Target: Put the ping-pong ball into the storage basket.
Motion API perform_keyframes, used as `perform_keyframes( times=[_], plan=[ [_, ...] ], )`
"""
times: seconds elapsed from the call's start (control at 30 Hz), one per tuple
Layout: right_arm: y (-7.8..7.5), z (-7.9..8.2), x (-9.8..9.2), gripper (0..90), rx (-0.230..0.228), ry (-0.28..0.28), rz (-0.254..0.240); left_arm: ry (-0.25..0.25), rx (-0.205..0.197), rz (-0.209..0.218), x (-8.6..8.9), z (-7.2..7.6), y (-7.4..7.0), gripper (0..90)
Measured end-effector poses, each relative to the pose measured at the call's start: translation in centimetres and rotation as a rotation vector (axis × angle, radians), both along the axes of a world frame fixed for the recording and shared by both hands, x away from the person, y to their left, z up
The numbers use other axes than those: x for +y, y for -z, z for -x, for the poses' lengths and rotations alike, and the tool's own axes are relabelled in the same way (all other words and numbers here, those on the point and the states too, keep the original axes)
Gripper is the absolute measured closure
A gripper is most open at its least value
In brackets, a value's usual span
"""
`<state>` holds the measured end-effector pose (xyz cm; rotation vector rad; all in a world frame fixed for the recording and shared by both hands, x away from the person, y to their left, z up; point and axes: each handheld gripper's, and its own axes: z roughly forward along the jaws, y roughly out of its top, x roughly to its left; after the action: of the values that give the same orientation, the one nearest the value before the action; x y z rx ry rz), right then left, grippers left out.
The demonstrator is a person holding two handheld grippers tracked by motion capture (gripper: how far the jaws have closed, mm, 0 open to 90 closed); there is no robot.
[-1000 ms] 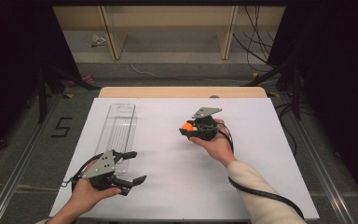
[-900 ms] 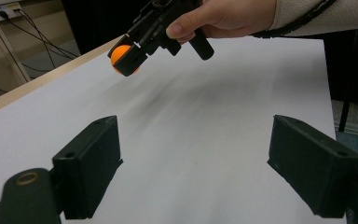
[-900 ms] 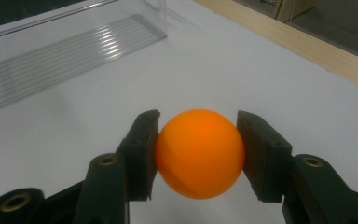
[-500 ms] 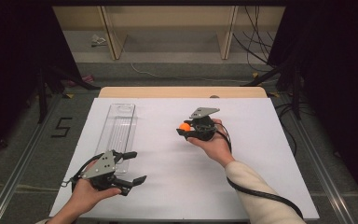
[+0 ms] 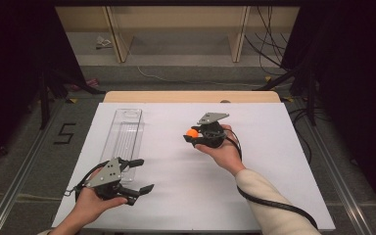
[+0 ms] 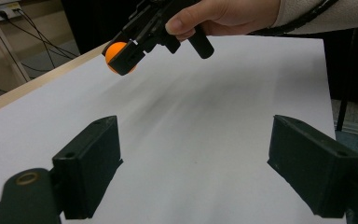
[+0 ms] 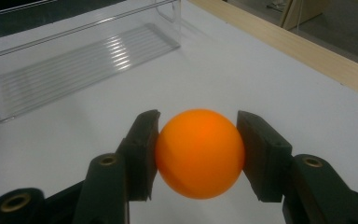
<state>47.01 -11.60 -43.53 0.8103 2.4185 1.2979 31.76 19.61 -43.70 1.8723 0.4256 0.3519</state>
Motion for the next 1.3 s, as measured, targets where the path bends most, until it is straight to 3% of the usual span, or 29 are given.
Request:
perform_keyframes(
  times=[1.3],
  plan=[
    [-0.7, 0.4, 2.1, 51.2, -0.008, -0.037, -0.009, -0.001, 0.001, -0.001, 0.0, 0.0, 0.0, 16.3]
  ],
)
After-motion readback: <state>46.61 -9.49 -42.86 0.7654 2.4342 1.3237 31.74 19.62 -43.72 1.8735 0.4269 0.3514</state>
